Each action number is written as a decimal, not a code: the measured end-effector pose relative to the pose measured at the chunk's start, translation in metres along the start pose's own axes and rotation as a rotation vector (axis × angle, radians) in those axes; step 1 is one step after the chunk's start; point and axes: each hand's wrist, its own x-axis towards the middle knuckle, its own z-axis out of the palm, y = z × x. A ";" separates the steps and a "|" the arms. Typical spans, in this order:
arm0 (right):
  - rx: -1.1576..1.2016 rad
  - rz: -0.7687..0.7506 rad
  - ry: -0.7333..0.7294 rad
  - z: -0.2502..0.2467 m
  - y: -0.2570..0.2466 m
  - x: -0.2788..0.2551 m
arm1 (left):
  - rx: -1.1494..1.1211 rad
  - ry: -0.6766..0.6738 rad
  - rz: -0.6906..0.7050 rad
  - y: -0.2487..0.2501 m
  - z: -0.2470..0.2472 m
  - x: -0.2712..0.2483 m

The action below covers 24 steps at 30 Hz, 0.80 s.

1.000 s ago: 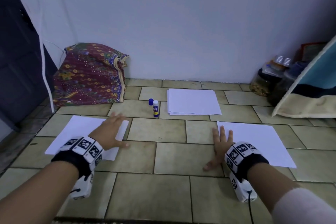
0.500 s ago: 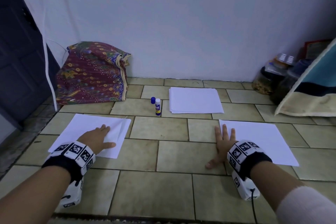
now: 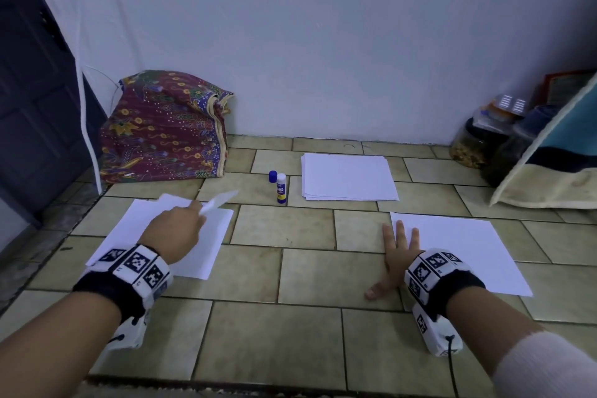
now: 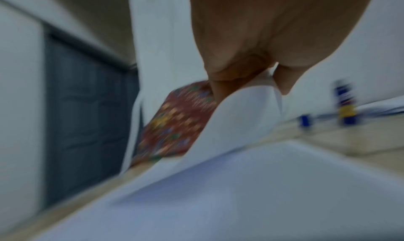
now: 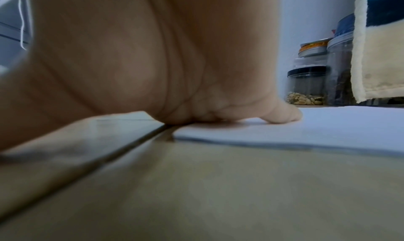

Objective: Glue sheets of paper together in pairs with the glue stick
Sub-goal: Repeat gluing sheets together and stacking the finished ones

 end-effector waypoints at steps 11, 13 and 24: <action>0.001 0.004 0.039 -0.003 0.000 0.008 | 0.018 -0.253 0.338 0.172 0.014 -0.031; 0.024 -0.009 0.071 -0.009 0.000 0.007 | 0.037 -0.295 0.369 0.179 0.018 -0.030; 0.096 -0.116 0.303 -0.074 0.004 0.001 | 0.018 -0.404 0.460 0.138 0.023 0.002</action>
